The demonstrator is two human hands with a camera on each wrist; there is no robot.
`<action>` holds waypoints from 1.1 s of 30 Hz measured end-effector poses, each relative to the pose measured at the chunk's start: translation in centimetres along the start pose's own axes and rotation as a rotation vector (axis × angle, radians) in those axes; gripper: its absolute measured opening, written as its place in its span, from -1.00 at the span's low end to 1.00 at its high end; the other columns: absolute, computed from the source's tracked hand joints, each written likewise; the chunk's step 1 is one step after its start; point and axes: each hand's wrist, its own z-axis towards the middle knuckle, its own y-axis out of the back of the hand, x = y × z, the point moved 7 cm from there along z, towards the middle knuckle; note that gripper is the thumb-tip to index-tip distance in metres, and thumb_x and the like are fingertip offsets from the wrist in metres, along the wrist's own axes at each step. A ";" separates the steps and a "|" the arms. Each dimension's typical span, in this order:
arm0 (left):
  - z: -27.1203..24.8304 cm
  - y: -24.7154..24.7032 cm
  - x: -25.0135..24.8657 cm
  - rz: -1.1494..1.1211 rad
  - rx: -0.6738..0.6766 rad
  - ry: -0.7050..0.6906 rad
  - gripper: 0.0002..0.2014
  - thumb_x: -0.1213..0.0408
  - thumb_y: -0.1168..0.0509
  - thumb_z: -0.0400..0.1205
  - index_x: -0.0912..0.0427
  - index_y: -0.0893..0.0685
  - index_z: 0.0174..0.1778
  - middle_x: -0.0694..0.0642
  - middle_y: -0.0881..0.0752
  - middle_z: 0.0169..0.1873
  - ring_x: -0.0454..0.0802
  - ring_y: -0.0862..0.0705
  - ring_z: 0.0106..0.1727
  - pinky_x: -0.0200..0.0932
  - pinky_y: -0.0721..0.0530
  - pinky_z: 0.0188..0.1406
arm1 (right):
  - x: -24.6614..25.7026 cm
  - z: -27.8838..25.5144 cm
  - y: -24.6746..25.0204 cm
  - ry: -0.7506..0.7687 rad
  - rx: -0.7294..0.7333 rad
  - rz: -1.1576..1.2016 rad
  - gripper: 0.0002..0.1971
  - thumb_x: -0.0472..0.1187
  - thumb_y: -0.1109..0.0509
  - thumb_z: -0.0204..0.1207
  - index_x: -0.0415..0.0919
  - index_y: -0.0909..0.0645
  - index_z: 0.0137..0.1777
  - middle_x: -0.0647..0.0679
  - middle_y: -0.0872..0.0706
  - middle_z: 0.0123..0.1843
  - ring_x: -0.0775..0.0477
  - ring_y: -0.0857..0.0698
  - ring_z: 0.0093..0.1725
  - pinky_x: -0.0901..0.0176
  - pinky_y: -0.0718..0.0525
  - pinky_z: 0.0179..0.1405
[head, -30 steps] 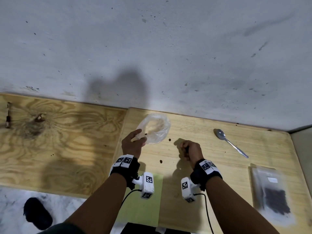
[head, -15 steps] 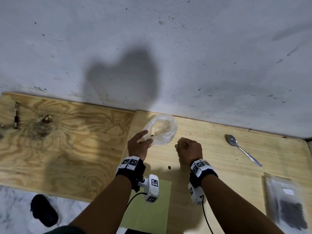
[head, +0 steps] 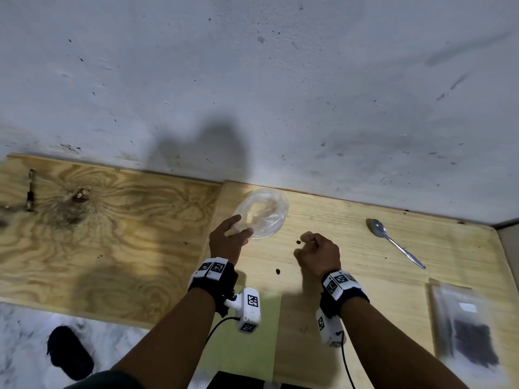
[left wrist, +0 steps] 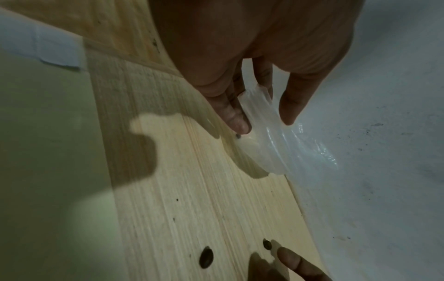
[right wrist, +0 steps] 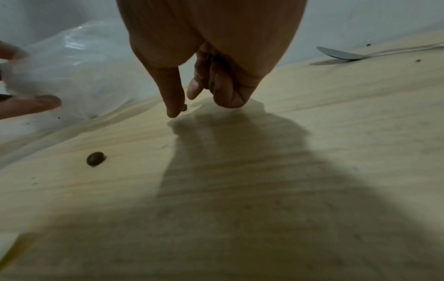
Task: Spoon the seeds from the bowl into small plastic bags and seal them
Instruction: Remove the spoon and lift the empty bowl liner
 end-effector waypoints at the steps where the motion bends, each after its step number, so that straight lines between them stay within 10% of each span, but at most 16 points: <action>1: 0.0 0.1 0.1 -0.002 -0.004 0.007 -0.57 0.56 -0.54 0.39 0.21 -0.76 0.17 0.23 -0.58 0.22 0.19 -0.72 0.04 0.06 -0.76 0.07 | -0.3 -0.1 0.0 -0.006 0.004 0.000 -0.70 -0.23 -0.58 0.34 -0.04 -0.72 0.08 0.12 -0.72 -0.16 0.07 -0.64 -0.10 0.37 -0.47 -0.03; 10: 0.0 0.7 0.3 -0.006 -0.029 0.024 -0.59 0.58 -0.53 0.40 0.19 -0.76 0.14 0.20 -0.58 0.22 0.17 -0.70 0.05 0.09 -0.75 0.09 | -0.1 -0.1 -0.3 -0.018 -0.028 0.005 -0.78 -0.07 -0.60 0.40 0.01 -0.71 0.02 0.12 -0.74 -0.19 0.09 -0.67 -0.16 0.33 -0.51 -0.07; 16: 0.5 1.1 -0.4 0.003 -0.045 0.014 -0.57 0.60 -0.52 0.40 0.25 -0.75 0.19 0.18 -0.58 0.19 0.13 -0.70 -0.01 0.11 -0.75 0.11 | 0.4 0.2 -0.2 -0.059 -0.057 -0.018 -0.95 -0.08 -0.47 0.50 -0.01 -0.70 -0.17 0.20 -0.75 -0.31 0.17 -0.67 -0.33 0.50 -0.44 -0.45; 20: 0.7 1.1 -0.7 0.008 -0.036 0.000 -0.56 0.59 -0.52 0.40 0.25 -0.75 0.20 0.12 -0.59 0.12 0.03 -0.70 -0.10 0.10 -0.75 0.11 | 0.9 0.4 -0.5 0.024 -0.026 -0.095 -0.82 -0.02 -0.29 0.65 0.00 -0.63 -0.14 0.17 -0.68 -0.29 0.08 -0.62 -0.26 0.21 -0.46 -0.21; 27: -0.1 1.0 -0.8 0.008 -0.019 -0.025 -0.55 0.59 -0.52 0.40 0.27 -0.74 0.22 -0.08 -0.63 -0.11 -0.09 -0.69 -0.19 0.12 -0.76 0.12 | -2.3 -2.1 -1.8 -0.396 0.146 0.832 -0.82 -0.36 -0.10 0.40 -0.18 -0.40 -0.40 -0.12 -0.38 -0.49 0.02 -0.21 -0.57 0.31 -0.17 -0.58; 33: -1.0 1.3 -0.4 0.023 -0.027 -0.026 -0.56 0.57 -0.54 0.39 0.21 -0.77 0.18 0.16 -0.63 0.11 0.06 -0.73 -0.12 0.11 -0.77 0.10 | -2.2 -5.1 -3.1 -0.406 0.237 0.809 -0.71 -0.41 0.01 0.41 -0.25 -0.43 -0.48 -0.17 -0.53 -0.52 0.04 -0.21 -0.63 0.39 -0.12 -0.59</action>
